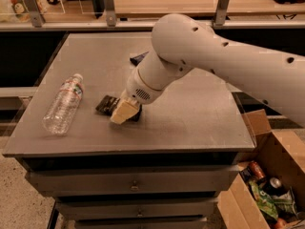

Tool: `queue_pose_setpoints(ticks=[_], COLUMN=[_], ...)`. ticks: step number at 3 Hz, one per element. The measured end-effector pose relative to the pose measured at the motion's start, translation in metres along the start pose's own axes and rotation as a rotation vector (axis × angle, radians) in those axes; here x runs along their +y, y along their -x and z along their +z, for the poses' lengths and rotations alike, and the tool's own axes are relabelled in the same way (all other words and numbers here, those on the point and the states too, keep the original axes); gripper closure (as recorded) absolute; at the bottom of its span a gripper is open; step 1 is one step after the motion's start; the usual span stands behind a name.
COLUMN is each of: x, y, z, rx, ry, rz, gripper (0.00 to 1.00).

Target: Move rxbar chocolate near rxbar blueberry

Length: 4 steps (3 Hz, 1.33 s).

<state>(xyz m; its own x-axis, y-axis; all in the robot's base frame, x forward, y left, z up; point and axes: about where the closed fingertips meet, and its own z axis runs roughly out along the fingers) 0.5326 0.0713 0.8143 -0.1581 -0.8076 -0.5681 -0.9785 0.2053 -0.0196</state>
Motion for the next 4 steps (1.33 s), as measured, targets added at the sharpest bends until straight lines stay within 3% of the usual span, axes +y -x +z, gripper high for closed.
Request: queue_pose_setpoints(ticks=[1,2,4], x=[-0.0001,-0.0001,0.0000], y=[0.0023,0.0024,0.0055], z=[-0.0035,-0.0037,-0.0081], rx=[0.000,0.000,-0.030], ry=[0.000,0.000,-0.024], rz=[0.000,0.000,0.010], gripper=[0.88,1.00,1.00])
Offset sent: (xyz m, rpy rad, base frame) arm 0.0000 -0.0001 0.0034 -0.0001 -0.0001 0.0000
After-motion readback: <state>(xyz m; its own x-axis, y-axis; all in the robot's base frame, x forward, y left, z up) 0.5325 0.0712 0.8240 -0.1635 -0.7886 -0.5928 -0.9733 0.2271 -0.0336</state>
